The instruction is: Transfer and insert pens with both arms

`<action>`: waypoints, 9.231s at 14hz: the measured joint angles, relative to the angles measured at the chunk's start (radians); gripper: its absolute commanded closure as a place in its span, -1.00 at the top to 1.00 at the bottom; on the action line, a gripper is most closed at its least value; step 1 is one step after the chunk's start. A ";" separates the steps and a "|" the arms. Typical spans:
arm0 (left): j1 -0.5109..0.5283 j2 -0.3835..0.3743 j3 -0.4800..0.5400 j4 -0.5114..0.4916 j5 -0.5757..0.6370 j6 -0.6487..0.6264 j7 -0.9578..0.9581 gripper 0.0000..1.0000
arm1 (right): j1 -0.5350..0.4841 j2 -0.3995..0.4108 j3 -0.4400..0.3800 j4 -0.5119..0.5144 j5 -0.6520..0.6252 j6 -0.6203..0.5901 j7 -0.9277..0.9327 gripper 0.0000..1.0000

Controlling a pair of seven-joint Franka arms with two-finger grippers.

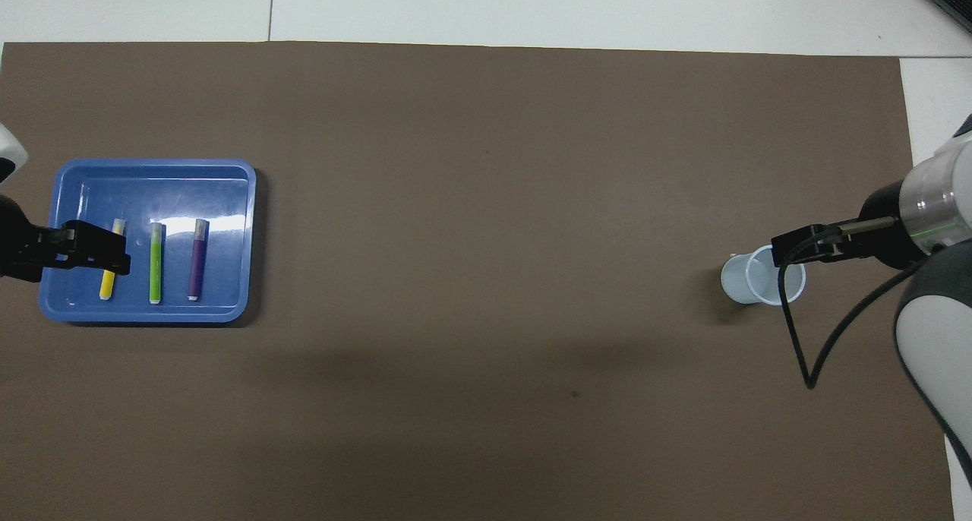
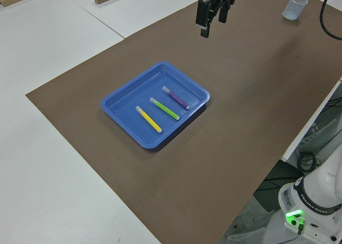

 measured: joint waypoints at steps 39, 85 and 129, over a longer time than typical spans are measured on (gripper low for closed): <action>0.049 -0.043 0.017 -0.196 -0.018 0.219 -0.002 1.00 | 0.000 0.000 0.000 0.000 0.000 0.000 0.000 1.00; 0.073 0.315 0.017 -0.424 -0.018 0.878 0.053 -1.00 | -0.002 -0.012 0.000 0.002 0.000 0.000 0.000 1.00; -0.090 -0.164 -0.107 -0.503 -0.778 0.530 -1.095 -1.00 | 0.536 -0.043 0.042 -0.236 0.590 0.687 0.953 0.89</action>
